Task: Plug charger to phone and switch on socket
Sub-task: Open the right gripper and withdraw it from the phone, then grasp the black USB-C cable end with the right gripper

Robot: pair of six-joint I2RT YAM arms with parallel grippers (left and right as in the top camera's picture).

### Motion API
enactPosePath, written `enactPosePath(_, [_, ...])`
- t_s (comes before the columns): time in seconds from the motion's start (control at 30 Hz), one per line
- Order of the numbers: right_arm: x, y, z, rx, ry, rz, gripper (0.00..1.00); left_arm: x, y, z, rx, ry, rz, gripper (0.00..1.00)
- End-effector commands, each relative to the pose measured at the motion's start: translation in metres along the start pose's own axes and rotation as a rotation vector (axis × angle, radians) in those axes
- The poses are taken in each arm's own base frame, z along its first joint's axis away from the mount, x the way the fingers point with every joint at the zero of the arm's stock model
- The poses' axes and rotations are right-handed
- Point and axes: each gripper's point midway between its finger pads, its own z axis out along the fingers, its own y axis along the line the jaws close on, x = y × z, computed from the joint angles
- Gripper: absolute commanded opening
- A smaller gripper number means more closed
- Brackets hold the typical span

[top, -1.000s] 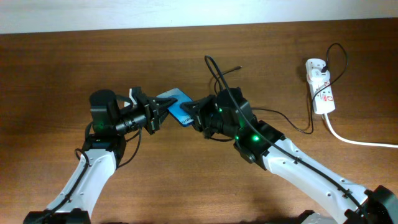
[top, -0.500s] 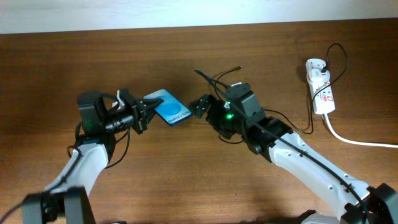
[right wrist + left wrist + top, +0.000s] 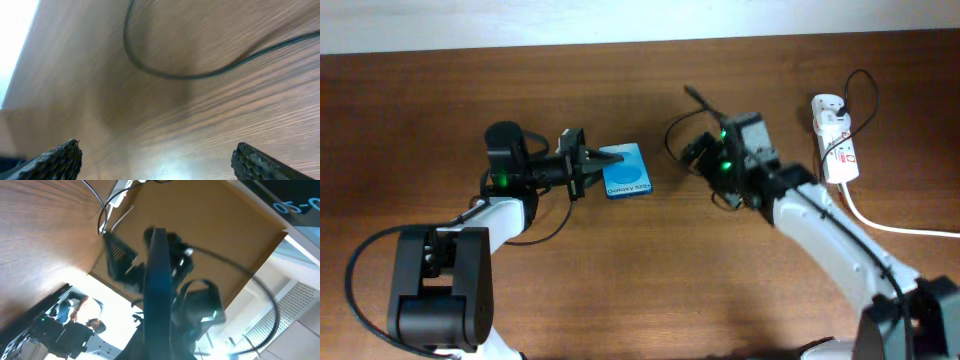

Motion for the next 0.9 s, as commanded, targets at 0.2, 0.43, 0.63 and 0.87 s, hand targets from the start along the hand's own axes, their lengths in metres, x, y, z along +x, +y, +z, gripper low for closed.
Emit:
enactPosePath(0.2, [-0.076, 0.035, 0.08, 0.114, -0.06, -0.008, 0.89, 0.002, -0.004, -0.003, -0.001, 0.026, 0.072, 0.0])
enactPosePath(0.43, [-0.078, 0.002, 0.157, 0.181, -0.07, 0.092, 0.89, 0.001, -0.004, -0.002, -0.001, 0.021, 0.063, 0.0])
enactPosePath(0.63, [-0.08, 0.004, 0.164, 0.163, -0.082, 0.091, 0.89, -0.002, -0.005, -0.002, 0.003, 0.005, 0.063, 0.0])
enactPosePath(0.87, [-0.082, -0.008, 0.186, 0.17, -0.106, 0.113, 0.87, -0.006, -0.006, -0.002, 0.01, -0.023, 0.064, 0.0])
